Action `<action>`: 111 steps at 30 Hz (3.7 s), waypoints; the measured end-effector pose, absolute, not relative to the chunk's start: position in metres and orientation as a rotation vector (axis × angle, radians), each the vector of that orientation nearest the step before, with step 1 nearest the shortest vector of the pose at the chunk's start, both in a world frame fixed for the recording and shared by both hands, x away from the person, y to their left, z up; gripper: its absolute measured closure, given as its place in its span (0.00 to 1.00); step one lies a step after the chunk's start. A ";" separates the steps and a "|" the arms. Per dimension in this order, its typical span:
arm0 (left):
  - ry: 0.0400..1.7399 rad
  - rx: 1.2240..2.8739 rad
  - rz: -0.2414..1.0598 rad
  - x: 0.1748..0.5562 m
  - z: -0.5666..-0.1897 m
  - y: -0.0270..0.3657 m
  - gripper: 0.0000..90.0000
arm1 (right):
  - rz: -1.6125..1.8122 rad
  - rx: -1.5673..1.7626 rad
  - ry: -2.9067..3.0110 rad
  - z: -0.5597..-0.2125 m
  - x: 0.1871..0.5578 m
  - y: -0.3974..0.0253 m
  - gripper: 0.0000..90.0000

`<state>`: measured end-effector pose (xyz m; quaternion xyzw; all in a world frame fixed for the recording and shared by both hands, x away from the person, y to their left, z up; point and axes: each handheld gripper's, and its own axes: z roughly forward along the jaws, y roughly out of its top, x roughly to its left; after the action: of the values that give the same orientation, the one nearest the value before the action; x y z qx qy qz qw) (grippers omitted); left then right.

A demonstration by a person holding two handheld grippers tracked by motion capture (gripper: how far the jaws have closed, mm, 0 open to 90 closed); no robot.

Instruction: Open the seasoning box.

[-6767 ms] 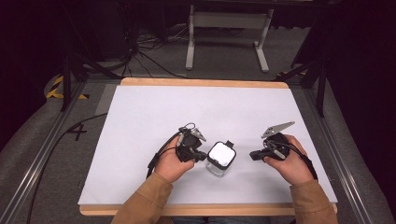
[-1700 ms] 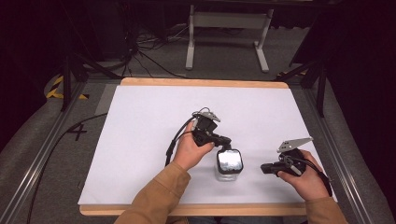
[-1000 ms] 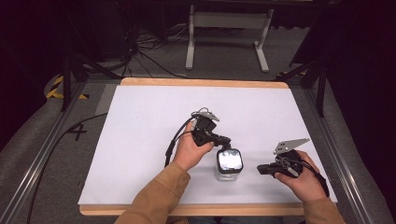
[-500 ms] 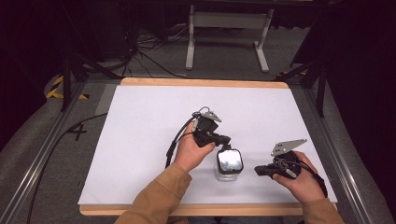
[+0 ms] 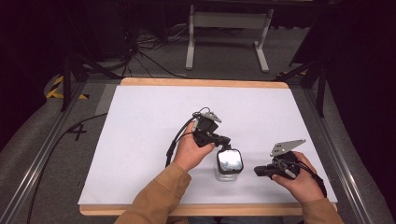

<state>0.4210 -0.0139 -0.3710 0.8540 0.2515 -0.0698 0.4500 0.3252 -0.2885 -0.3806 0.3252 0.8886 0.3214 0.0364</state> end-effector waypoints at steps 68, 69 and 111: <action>0.493 2.076 -0.089 0.339 -0.323 0.052 0.98 | 1.321 0.662 2.580 -0.350 0.334 -0.241 1.00; 0.483 2.080 -0.083 0.339 -0.324 0.053 0.98 | 1.322 0.663 2.574 -0.350 0.335 -0.241 1.00; 0.480 2.108 -0.030 0.338 -0.386 0.011 1.00 | 1.483 0.808 2.217 -0.360 0.358 -0.246 1.00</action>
<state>0.3383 0.0108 -0.3855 0.8603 0.1961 -0.0124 0.4703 0.3585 -0.2462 -0.3596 0.2854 0.7830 0.5239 0.1763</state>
